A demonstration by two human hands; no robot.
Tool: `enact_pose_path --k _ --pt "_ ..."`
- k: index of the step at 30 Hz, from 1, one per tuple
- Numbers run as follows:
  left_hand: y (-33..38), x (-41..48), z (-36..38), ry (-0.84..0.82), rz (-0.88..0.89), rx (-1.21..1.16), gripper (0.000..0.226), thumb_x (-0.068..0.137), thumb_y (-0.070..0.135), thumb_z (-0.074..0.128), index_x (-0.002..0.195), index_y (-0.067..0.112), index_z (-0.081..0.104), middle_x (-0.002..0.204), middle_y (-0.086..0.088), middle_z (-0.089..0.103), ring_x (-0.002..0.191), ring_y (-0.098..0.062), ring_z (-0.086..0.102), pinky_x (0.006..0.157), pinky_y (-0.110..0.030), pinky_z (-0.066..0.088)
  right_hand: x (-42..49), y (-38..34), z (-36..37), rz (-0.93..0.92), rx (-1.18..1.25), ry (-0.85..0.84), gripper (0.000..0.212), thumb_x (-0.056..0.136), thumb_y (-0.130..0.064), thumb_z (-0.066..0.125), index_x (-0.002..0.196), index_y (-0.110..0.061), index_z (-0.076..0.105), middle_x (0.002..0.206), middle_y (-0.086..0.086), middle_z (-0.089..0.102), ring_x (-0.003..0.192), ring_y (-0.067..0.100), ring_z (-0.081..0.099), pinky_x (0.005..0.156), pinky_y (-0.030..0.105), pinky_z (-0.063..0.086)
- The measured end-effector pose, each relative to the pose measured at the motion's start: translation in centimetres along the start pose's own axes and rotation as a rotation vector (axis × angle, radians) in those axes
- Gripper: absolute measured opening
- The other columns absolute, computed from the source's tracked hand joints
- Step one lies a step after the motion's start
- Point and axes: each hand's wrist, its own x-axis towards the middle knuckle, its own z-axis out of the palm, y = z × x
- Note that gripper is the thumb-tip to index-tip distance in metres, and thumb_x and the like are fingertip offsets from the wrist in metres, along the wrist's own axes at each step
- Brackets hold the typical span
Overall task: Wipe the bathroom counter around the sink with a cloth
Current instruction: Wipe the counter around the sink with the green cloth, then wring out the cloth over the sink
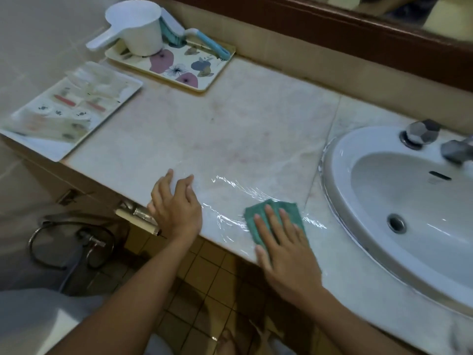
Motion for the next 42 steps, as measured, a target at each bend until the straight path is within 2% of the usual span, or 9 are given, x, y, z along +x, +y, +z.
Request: enact_pose_path --k 5,14,19,21,26,32,36,39,42 --pt "0.1 -0.2 -0.2 -0.003 0.016 -0.003 0.024 0.095 0.024 0.051 0.112 0.030 0.067 0.148 0.003 0.044 0.138 -0.023 0.032 0.105 -0.047 0.026 -5.5 4.8 -0.8 0.306 0.019 0.046 0.060 0.096 -0.044 0.017 0.153 -0.030 0.007 0.161 -0.005 0.000 0.148 0.016 -0.006 0.119 0.037 0.006" --pt "5.9 -4.4 -2.5 -0.049 -0.146 -0.217 0.024 0.084 0.004 0.055 0.096 0.019 0.070 0.135 -0.005 0.049 0.124 -0.031 0.042 0.104 -0.049 0.027 -17.0 12.9 -1.7 0.375 0.172 0.056 0.055 0.093 -0.028 0.033 0.147 -0.022 0.034 0.155 0.000 0.031 0.145 0.018 0.024 0.112 0.034 0.023" --pt "13.9 -16.0 -2.3 -0.288 0.267 -0.585 0.035 0.078 -0.009 0.060 0.086 0.025 0.066 0.103 0.006 0.059 0.098 -0.010 0.058 0.088 -0.043 0.048 -18.3 13.9 -7.3 0.742 0.938 0.257 0.027 0.101 -0.020 0.041 0.119 -0.027 0.060 0.126 0.004 0.061 0.110 0.013 0.057 0.089 0.011 0.041" --pt "16.3 -20.1 -2.3 -0.488 0.437 -0.637 0.030 0.080 -0.001 0.058 0.092 0.026 0.065 0.103 0.012 0.059 0.099 -0.001 0.055 0.087 -0.034 0.047 -18.5 15.5 -10.0 0.968 1.350 0.343 0.024 0.100 -0.016 0.043 0.103 -0.014 0.067 0.109 0.015 0.069 0.091 0.018 0.062 0.080 0.022 0.048" --pt "20.9 -24.4 -1.6 -0.589 1.211 -0.406 0.064 0.074 0.025 0.065 0.135 0.030 0.047 0.151 0.005 0.037 0.137 -0.016 0.039 0.100 -0.032 0.038 -20.1 19.7 -15.5 1.009 2.400 0.134 0.049 0.089 -0.029 0.051 0.121 0.006 0.061 0.125 0.027 0.059 0.110 0.040 0.058 0.101 0.052 0.044" --pt "31.3 -23.1 -0.3 -0.478 1.772 -0.259 0.088 0.068 0.023 0.068 0.147 0.019 0.032 0.159 -0.007 0.027 0.147 -0.026 0.024 0.104 -0.044 0.035 -20.1 23.5 -19.5 0.737 2.436 -0.111 0.041 0.079 -0.013 0.040 0.115 -0.004 0.058 0.087 0.011 0.063 0.080 0.027 0.061 0.091 0.043 0.048" --pt "37.6 -21.6 1.5 -0.392 1.909 -0.354 0.064 0.081 0.020 0.066 0.139 0.015 0.039 0.145 -0.010 0.049 0.136 -0.023 0.044 0.105 -0.039 0.039 -19.4 27.9 -22.8 0.468 2.313 -0.535 0.054 0.068 -0.001 0.044 0.121 0.001 0.054 0.108 0.022 0.053 0.111 0.041 0.047 0.109 0.060 0.024" --pt "41.6 -21.2 2.6 -0.373 1.885 -0.347 0.065 0.078 0.024 0.072 0.134 0.011 0.042 0.112 -0.009 0.063 0.098 -0.024 0.060 0.086 -0.037 0.049 -17.3 31.3 -24.4 0.416 2.107 -0.656 0.051 0.070 0.001 0.056 0.120 0.003 0.049 0.111 0.024 0.053 0.089 0.035 0.058 0.073 0.041 0.054" --pt "44.9 -20.1 3.6 -0.350 1.866 -0.187 0.060 0.070 0.018 0.073 0.123 0.014 0.047 0.093 -0.005 0.063 0.074 -0.025 0.063 0.054 -0.034 0.052 -15.0 34.0 -25.2 0.414 1.884 -0.685 0.023 0.079 -0.001 0.055 0.101 -0.004 0.049 0.085 0.014 0.059 0.052 0.012 0.047 0.041 0.018 0.036"
